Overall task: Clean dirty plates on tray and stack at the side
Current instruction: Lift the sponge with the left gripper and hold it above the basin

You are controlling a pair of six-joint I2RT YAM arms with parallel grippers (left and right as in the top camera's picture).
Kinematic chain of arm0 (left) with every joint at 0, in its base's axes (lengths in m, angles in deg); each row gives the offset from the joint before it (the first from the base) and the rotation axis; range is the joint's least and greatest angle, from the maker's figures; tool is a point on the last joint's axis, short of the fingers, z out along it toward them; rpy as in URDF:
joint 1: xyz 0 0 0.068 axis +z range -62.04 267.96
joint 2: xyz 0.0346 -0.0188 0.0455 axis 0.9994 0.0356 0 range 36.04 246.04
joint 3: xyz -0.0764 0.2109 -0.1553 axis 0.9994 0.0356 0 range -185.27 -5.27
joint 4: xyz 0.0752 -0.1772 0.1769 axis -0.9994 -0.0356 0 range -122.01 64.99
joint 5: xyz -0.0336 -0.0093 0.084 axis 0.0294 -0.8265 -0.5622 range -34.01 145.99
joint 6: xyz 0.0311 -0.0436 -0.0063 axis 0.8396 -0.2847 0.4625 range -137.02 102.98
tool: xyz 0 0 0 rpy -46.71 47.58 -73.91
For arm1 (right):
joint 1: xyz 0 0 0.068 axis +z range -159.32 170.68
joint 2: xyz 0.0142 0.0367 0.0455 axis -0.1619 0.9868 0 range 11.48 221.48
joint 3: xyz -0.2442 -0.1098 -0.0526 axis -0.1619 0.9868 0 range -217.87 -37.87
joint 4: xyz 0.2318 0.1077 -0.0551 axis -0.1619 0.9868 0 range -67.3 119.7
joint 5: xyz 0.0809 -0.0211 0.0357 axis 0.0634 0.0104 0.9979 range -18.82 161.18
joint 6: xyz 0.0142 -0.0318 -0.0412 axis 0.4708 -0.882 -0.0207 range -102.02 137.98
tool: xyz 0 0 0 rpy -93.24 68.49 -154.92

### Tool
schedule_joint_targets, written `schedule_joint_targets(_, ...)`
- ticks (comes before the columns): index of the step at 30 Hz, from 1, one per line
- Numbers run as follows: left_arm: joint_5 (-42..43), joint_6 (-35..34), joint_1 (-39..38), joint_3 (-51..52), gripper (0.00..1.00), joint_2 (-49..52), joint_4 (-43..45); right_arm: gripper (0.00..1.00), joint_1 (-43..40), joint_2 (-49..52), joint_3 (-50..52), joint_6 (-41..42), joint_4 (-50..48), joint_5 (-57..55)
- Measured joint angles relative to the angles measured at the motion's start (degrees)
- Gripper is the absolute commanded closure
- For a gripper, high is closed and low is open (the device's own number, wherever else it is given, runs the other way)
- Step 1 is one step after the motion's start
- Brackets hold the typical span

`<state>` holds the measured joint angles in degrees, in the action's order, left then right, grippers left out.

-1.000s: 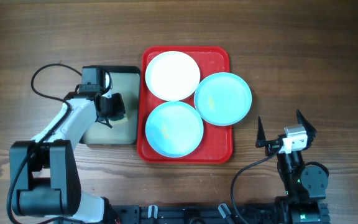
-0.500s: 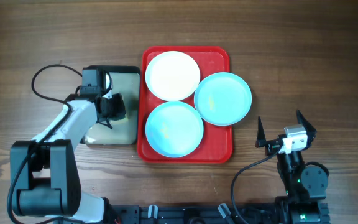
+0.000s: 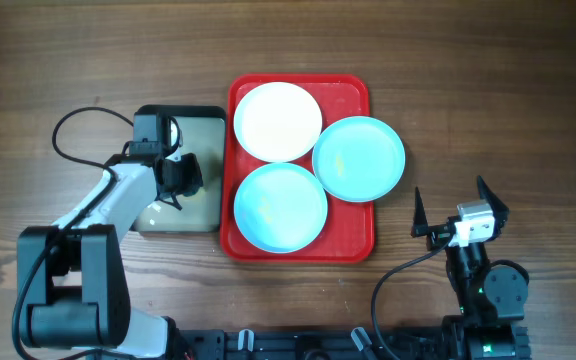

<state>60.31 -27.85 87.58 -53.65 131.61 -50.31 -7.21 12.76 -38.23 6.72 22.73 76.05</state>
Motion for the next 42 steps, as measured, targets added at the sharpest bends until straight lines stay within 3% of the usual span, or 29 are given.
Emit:
schedule_joint_targets(12,-4.4,0.0,0.0,-1.0,0.96,-20.5,-4.3,0.0,0.0,0.0,0.0,0.0,0.0,0.0)
schedule_joint_targets(42,-5.1,0.7,-0.3,-1.1,0.96,-15.6,-8.0,0.0,0.0,0.0,0.0,0.0,0.0,0.0)
